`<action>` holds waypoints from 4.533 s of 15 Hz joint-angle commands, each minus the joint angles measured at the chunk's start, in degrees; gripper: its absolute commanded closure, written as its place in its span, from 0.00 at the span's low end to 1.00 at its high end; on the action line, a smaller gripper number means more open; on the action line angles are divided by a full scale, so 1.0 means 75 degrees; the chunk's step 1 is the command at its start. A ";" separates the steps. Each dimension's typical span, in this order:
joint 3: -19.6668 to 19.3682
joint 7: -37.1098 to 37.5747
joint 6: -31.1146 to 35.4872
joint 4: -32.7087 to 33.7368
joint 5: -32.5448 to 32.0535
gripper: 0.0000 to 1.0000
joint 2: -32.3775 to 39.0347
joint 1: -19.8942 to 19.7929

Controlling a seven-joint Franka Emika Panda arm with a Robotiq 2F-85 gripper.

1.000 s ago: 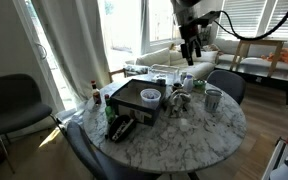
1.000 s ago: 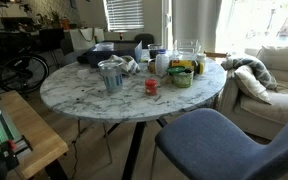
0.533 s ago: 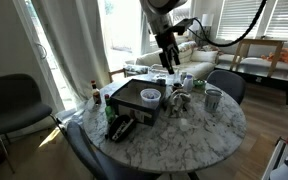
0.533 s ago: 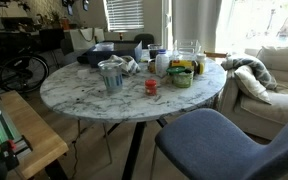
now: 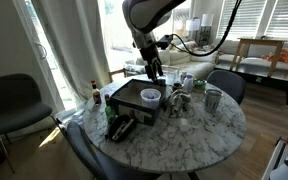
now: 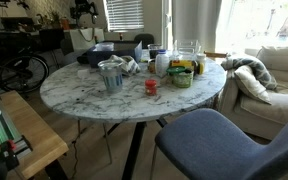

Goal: Empty the plastic cup into the blue box and put it on the table

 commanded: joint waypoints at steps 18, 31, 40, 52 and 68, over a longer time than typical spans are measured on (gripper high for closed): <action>0.0108 -0.2559 0.3778 -0.0164 0.1548 0.00 0.1633 -0.0819; 0.0151 -0.1274 0.4631 -0.1062 0.2555 0.51 0.1369 -0.0758; 0.0016 -0.0835 0.4789 -0.1289 0.2516 1.00 0.0983 -0.0808; -0.0010 -0.3290 0.2365 -0.1202 0.3439 0.99 -0.0998 -0.1013; -0.1137 -0.6760 -0.2204 0.2157 0.8150 0.99 0.1424 -0.2210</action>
